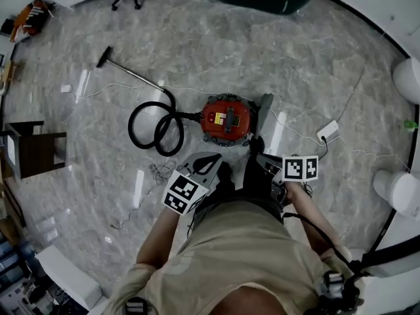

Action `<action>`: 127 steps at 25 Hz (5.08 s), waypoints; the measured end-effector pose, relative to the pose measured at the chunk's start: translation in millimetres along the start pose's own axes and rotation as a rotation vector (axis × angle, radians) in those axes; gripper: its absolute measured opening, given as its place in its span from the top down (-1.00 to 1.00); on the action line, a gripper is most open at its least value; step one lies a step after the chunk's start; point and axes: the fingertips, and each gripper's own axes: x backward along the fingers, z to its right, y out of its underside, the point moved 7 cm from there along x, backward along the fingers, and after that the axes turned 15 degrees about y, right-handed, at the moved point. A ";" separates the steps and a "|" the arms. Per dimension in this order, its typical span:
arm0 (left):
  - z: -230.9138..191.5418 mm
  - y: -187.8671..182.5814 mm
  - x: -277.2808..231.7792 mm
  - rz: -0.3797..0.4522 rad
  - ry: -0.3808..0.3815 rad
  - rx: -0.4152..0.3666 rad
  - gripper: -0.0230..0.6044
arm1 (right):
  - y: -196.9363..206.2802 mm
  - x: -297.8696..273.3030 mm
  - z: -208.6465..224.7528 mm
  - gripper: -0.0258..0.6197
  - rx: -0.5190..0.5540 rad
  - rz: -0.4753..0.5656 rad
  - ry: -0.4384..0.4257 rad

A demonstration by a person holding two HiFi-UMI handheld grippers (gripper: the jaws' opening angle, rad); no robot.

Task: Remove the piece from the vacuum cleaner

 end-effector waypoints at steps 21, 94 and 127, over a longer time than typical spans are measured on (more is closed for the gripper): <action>-66.5 43.6 -120.2 -0.117 0.068 0.105 0.92 | -79.6 -196.0 191.9 0.91 -0.039 -0.096 0.389; -176.3 169.1 -263.0 -0.181 0.032 0.215 0.92 | -83.4 -300.9 306.8 0.81 0.524 -0.079 0.592; -176.7 190.0 -280.0 -0.213 0.063 0.234 0.92 | -96.2 -294.4 323.5 0.81 0.696 -0.045 0.704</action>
